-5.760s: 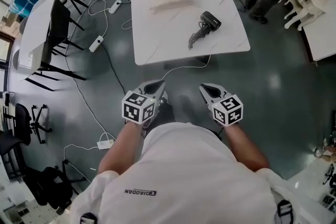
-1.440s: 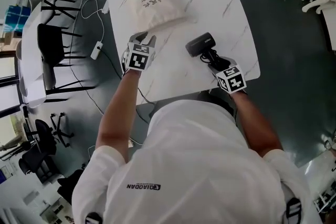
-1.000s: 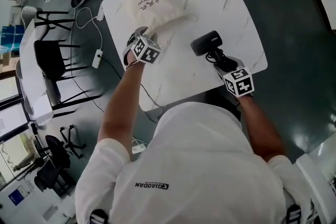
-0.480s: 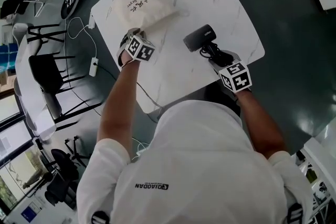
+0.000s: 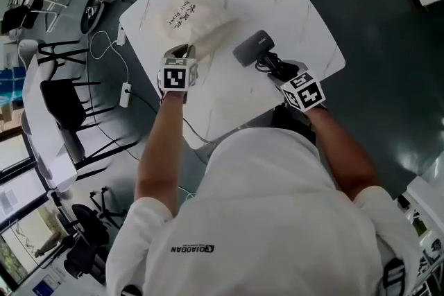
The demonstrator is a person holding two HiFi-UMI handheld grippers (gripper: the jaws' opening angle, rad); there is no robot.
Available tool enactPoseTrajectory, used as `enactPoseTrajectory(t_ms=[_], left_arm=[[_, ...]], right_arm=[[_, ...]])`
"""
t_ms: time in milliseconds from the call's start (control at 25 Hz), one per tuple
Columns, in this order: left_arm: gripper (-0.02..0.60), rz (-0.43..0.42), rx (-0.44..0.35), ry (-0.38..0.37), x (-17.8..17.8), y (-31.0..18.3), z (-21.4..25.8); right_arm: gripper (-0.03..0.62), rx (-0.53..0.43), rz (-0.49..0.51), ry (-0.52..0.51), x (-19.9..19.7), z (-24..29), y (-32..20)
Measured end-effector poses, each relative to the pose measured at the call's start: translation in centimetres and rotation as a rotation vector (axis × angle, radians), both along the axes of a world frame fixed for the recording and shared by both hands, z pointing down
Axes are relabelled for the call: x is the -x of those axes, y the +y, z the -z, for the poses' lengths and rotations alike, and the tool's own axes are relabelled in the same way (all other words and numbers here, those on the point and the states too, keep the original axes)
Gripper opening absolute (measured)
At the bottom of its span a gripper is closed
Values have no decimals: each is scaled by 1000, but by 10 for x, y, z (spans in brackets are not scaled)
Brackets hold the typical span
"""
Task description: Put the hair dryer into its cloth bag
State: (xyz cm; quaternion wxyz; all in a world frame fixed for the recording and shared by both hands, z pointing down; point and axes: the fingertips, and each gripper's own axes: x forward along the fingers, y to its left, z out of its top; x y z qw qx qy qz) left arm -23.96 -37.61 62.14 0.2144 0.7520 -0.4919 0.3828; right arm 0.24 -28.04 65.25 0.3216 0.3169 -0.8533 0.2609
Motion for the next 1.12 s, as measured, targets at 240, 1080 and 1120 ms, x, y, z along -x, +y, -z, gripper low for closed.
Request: enactPoseTrajectory(t_ms=[240, 1080, 1120], left_arm=[[57, -21, -7, 65, -30, 29, 17], [57, -55, 41, 119, -69, 71, 27], [57, -56, 43, 121, -70, 73, 28]], right_arm=[[227, 45, 90, -34, 27, 3, 9], [227, 7, 287, 30, 100, -15, -29], [227, 0, 295, 40, 104, -16, -32]])
